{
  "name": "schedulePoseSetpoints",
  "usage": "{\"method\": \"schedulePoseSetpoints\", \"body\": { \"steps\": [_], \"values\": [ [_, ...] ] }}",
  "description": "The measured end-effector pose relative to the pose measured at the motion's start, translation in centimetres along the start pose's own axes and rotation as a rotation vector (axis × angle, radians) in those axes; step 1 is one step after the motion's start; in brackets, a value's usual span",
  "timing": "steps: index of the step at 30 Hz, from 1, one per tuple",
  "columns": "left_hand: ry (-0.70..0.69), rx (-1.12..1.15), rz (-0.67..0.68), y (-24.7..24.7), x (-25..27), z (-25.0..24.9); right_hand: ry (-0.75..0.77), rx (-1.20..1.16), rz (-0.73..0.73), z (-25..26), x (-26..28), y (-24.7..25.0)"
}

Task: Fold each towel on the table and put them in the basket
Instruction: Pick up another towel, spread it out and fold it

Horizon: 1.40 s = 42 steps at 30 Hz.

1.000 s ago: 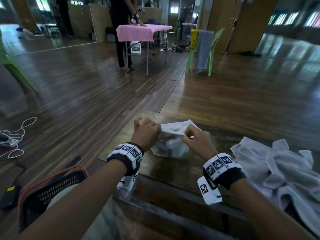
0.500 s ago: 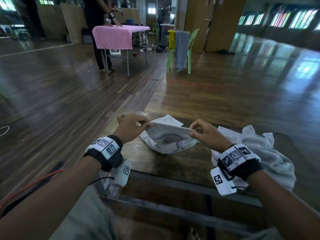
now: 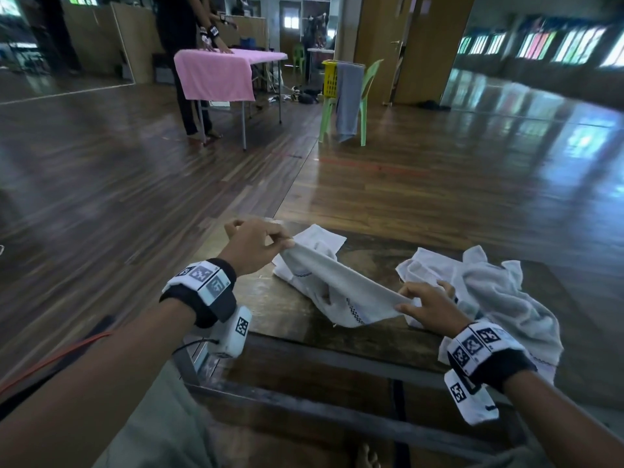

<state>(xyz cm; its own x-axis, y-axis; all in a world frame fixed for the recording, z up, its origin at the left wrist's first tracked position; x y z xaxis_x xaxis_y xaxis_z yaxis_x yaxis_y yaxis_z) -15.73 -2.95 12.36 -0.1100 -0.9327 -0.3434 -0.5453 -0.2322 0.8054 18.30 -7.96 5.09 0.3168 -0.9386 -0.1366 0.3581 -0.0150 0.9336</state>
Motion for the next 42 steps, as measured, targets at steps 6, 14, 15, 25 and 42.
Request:
{"method": "schedulePoseSetpoints", "body": {
  "steps": [6, 14, 15, 25, 42],
  "values": [
    [-0.006, -0.132, -0.026, 1.6, -1.8, 1.3, -0.004, 0.100, -0.049, -1.2, -0.3, 3.7],
    [-0.153, -0.185, -0.233, 11.2, -6.3, -2.9, 0.122, 0.368, -0.259, 2.1, -5.8, 16.4],
    [-0.173, -0.221, -0.252, 12.8, -7.0, -3.5, 0.145, 0.401, -0.293, 2.9, -6.2, 18.6],
    [-0.316, -0.322, -0.400, 28.2, -10.3, -11.4, 0.314, 0.534, -0.625, 12.1, -5.4, 36.7],
    [-0.204, -0.254, -0.491, 37.7, -9.6, -18.6, 0.312, 0.414, -0.722, 17.2, -3.0, 49.0]
  ]
}}
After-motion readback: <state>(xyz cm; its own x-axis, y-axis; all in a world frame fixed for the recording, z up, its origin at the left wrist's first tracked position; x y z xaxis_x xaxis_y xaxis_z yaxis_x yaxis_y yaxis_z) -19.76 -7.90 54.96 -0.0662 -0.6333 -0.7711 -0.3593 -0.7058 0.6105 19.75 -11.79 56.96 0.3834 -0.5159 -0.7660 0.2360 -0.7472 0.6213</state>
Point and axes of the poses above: each hand's wrist, its own x-axis away from the middle knuckle, its own y-axis out of the back of the hand, z = x × y, the point moved 2 cm from there along -x, towards the middle knuckle, and after that the axes turned 11 degrees about y, right-handed, at the moved point
